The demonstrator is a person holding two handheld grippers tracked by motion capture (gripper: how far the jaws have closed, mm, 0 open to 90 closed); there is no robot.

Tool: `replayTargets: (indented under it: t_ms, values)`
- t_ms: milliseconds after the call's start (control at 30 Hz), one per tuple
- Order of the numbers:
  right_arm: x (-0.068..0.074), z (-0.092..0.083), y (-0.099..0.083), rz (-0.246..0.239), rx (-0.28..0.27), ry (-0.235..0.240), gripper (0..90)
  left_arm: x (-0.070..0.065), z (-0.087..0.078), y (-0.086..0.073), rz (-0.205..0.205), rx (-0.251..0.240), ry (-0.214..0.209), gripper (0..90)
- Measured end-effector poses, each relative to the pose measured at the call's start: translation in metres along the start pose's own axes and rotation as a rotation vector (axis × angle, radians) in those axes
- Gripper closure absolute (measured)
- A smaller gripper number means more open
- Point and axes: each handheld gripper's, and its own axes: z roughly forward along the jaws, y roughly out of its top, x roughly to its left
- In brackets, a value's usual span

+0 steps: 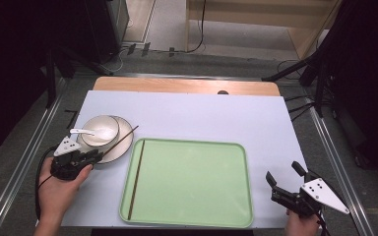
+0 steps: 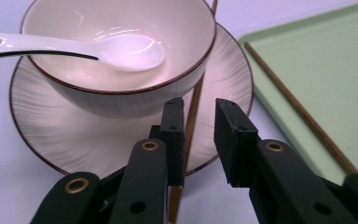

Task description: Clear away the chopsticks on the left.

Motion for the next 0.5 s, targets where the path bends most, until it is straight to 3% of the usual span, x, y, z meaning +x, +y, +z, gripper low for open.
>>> replayTargets:
  t_ms: [300, 500]
  values:
    - [0.001, 0.000, 0.000, 0.000, 0.002, 0.002, 10.1, 0.002, 0.023, -0.002, 0.048, 0.089, 0.005, 69.0]
    - [0.000, 0.000, 0.000, 0.000, 0.004, 0.000, 10.1, 0.001, 0.030, 0.000, 0.076, 0.134, -0.013, 81.7]
